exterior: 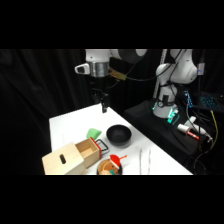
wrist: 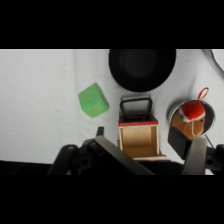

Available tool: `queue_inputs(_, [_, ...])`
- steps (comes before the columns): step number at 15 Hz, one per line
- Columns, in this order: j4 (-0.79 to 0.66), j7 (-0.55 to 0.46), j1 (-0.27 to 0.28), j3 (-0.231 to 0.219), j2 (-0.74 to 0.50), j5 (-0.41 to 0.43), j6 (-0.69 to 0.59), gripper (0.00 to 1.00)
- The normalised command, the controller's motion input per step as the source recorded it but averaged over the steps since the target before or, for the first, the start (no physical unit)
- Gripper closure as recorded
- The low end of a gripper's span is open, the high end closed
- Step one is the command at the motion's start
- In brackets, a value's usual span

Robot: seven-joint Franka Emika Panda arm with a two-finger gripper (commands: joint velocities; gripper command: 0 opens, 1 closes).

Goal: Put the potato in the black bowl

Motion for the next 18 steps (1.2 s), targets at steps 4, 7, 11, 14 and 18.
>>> queue_inputs(4, [0.07, -0.02, 0.028, 0.054, 0.08, 0.052, 0.10, 0.00])
queue_inputs(7, [0.24, 0.02, 0.088, 0.089, 0.23, 0.054, 0.18, 0.00])
queue_inputs(11, [0.36, 0.06, 0.121, 0.082, 0.32, 0.010, 0.10, 0.00])
queue_inputs(14, [0.40, 0.04, 0.119, 0.063, 0.34, 0.012, 0.02, 0.00])
queue_inputs(18, [0.39, -0.06, 0.066, 0.035, 0.35, 0.057, 0.05, 0.00])
